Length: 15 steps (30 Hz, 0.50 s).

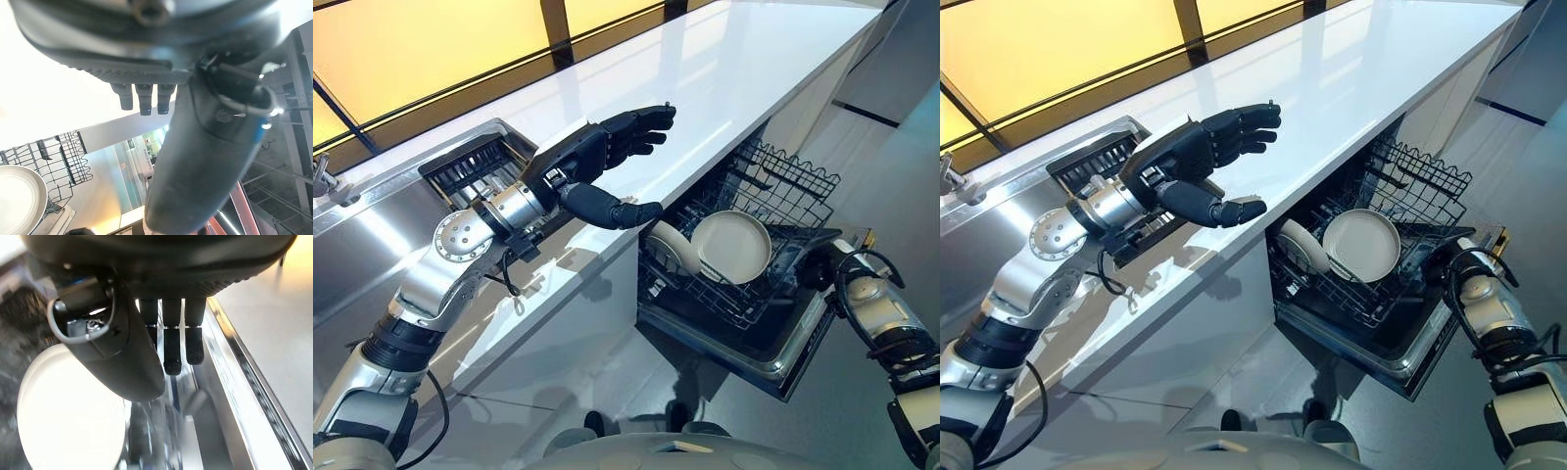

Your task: Pick up plates and place into dishwasher.

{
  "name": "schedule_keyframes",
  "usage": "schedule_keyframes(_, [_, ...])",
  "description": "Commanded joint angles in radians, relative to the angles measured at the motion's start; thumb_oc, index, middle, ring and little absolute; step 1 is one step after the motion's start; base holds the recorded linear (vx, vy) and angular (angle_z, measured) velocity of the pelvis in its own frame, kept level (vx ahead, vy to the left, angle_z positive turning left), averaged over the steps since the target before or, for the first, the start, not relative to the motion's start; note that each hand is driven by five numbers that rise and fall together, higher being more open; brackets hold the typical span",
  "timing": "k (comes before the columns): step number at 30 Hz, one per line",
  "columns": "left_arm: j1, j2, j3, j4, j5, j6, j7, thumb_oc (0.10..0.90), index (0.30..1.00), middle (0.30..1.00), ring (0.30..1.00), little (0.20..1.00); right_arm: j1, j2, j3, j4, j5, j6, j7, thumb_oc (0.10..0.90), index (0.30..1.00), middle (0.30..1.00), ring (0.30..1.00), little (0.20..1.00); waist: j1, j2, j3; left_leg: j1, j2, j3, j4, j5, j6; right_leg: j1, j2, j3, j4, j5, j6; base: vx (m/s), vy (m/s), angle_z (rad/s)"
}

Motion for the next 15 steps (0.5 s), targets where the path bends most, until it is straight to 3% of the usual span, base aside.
schedule_keyframes(1, [-0.118,-0.029,0.01,-0.054,-0.03,-0.079,0.026,0.8,0.9,0.9,0.9,0.9,-0.133,-0.025,0.064,0.025,-0.008,-0.039,-0.023,0.1,0.3,0.3,0.3,0.2,0.018,-0.032,-0.05,-0.001,-0.057,-0.001,0.002,-0.055,0.037,0.022,0.01,-0.027,0.005,0.009,0.028,0.0,0.0,0.0])
schedule_keyframes(9, [-0.104,-0.055,0.01,-0.055,-0.014,-0.075,0.012,0.8,0.9,0.9,0.9,0.9,-0.108,0.05,0.079,0.075,-0.011,-0.066,-0.016,0.1,0.3,0.3,0.3,0.2,0.028,-0.026,-0.045,-0.003,-0.055,-0.004,0.002,-0.054,0.038,0.021,0.01,-0.029,0.005,0.006,0.027,0.0,0.0,0.0])
schedule_keyframes(15, [-0.099,-0.062,0.015,-0.069,-0.014,-0.069,0.021,0.8,0.9,0.9,0.9,0.9,-0.087,0.085,0.096,0.134,-0.021,-0.007,0.007,0.1,0.3,0.3,0.3,0.2,0.033,-0.022,-0.044,-0.004,-0.053,-0.004,0.002,-0.053,0.037,0.021,0.01,-0.032,0.005,0.005,0.028,0.0,-0.002,0.01])
